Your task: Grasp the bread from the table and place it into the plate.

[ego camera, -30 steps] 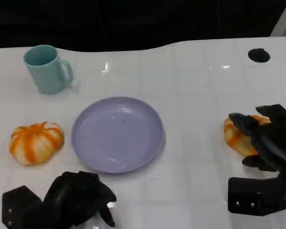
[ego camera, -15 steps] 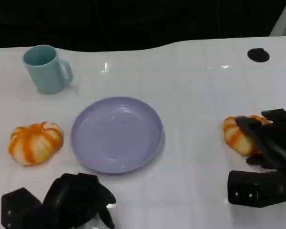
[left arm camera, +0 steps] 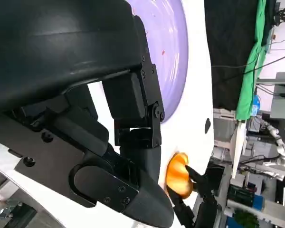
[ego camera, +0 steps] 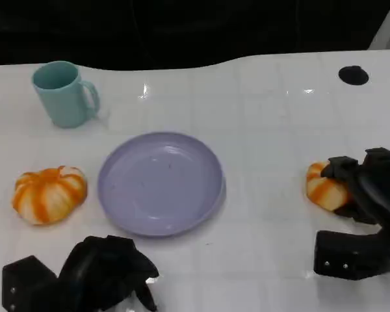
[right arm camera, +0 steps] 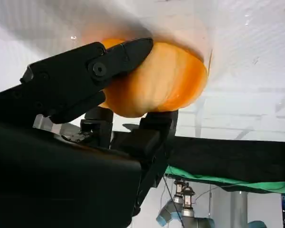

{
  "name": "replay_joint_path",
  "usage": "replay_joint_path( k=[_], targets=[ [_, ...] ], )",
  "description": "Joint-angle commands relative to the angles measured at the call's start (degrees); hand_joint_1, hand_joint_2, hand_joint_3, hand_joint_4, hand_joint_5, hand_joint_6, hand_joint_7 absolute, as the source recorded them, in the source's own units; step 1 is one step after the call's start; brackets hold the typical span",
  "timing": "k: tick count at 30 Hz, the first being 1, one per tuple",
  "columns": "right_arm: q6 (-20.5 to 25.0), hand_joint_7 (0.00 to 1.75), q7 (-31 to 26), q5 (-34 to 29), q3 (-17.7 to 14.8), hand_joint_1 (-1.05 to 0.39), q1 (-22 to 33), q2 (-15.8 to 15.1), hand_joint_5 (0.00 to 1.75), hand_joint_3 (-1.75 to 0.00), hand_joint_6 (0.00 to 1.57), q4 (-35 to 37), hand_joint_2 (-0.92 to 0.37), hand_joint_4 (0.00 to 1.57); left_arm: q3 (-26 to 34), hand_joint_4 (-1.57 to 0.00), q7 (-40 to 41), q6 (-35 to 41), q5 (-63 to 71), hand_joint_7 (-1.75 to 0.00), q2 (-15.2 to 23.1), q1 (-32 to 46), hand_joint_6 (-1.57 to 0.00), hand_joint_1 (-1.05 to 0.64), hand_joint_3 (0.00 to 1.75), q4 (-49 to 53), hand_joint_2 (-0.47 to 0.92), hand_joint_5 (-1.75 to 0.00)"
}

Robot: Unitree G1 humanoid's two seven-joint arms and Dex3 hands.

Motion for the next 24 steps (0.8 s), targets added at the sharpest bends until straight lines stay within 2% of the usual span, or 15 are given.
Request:
replay_joint_path(
  k=[1, 2, 3, 4, 6, 11, 14, 18, 24],
  targets=[
    [-1.41, 1.74, -1.95, 0.98, 0.51, -0.19, 0.26, -0.77, 1.75, -0.20, 0.60, 0.79, -0.91, 0.84, 0.06, -1.51, 0.66, 0.56, 0.04, -0.49, 0.51, 0.14, -1.57, -1.05, 0.00, -0.58, 0.80, -0.92],
    [-1.58, 1.74, -2.93, 0.99, 0.48, -0.20, 0.33, -0.82, 1.75, -0.21, 0.60, 0.42, -0.91, 0.84, 0.04, -1.51, 0.67, 0.83, -0.01, -0.49, 0.50, 0.23, -1.57, -1.05, 0.00, -0.80, 0.79, -0.92],
    [-1.80, 1.74, -3.75, 1.01, 0.43, -0.19, 0.38, -0.86, 1.75, -0.35, 0.60, 0.14, -0.83, 0.85, 0.01, -1.51, 0.72, 1.08, -0.02, -0.49, 0.49, 0.32, -1.57, -1.05, 0.00, -1.04, 0.79, -0.92],
    [-2.32, 1.75, -4.71, 1.18, 0.28, -0.18, 0.41, -0.86, 1.75, -0.64, 0.61, -0.10, -0.67, 0.85, 0.00, -1.51, 0.83, 1.13, 0.07, -0.49, 0.47, 0.40, -1.57, -1.05, 0.00, -1.21, 0.79, -0.92],
    [-2.83, 1.75, -5.86, 1.36, 0.09, -0.17, 0.34, -0.84, 1.75, -0.84, 0.63, -0.57, -0.55, 0.86, 0.02, -1.51, 0.99, 0.94, 0.26, -0.49, 0.45, 0.47, -1.57, -1.05, 0.00, -1.32, 0.79, -0.92],
    [-2.41, 1.75, -7.32, 1.37, -0.16, -0.17, 0.59, -0.71, 1.75, -0.98, 0.66, -4.02, -0.45, 0.90, 0.08, -1.50, 0.35, 0.71, -0.08, -0.48, 0.45, 0.34, -1.57, -1.05, 0.00, -0.97, 0.79, -0.92],
    [-3.04, 1.75, -6.83, 2.03, -0.63, -0.19, 1.35, -0.87, 1.75, -1.05, 0.68, -7.08, -0.44, 0.92, -0.01, -1.50, 0.52, 0.73, 0.11, -0.47, 0.39, 0.21, -1.57, -1.05, 0.00, -0.83, 0.79, -0.92],
    [-7.62, 1.75, -8.08, 3.15, -1.00, -0.15, 2.80, -1.54, 1.75, -1.16, 0.71, -11.29, -0.37, 0.95, -0.15, -1.50, 0.95, 0.48, 0.61, -0.48, 0.32, 0.39, -1.57, -1.05, 0.00, -0.96, 0.79, -0.92],
    [-8.70, 1.75, -5.85, 3.60, -1.62, -0.15, 4.97, -0.84, 1.75, -1.32, 0.76, -19.06, -0.35, 0.98, -0.20, -1.50, 1.11, 0.47, 0.70, -0.48, 0.49, 0.68, -1.57, -1.05, 0.01, -1.36, 0.80, -0.92]
  ],
)
